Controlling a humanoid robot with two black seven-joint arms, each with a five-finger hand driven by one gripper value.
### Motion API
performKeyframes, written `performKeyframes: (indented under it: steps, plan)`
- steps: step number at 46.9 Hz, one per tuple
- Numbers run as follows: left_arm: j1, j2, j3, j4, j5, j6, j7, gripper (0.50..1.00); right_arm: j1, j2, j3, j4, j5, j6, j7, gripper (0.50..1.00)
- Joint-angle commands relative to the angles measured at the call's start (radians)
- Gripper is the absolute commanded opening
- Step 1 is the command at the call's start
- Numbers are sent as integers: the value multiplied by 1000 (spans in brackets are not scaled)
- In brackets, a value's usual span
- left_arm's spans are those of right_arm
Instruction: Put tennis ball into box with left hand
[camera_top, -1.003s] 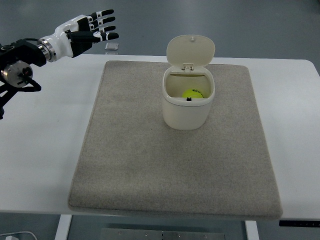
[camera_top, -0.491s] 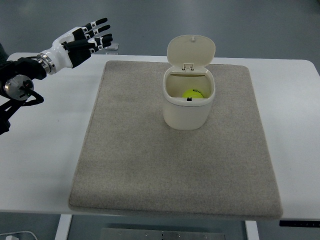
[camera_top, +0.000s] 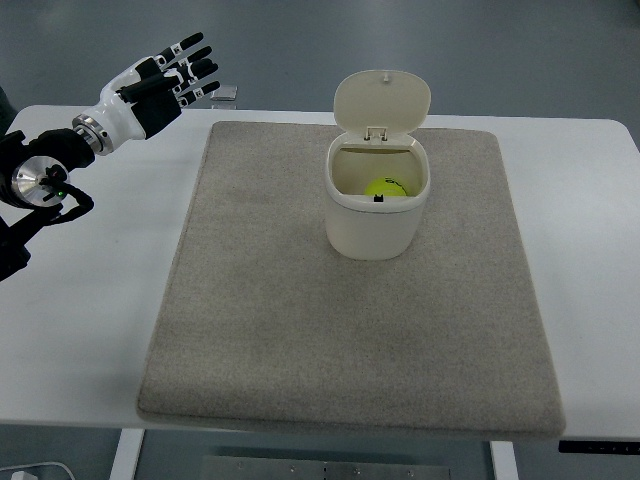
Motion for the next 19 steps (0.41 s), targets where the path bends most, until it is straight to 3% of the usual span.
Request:
performKeyframes:
  steps: [1,19]
  plan:
    - [1,2,0,-2,-20,1,0,996,0,0,-2,20,-3,9,0,938]
    - [36,11,-46,-2,-31,-2,3,996,-2,0,-3,49,1,0,7,938]
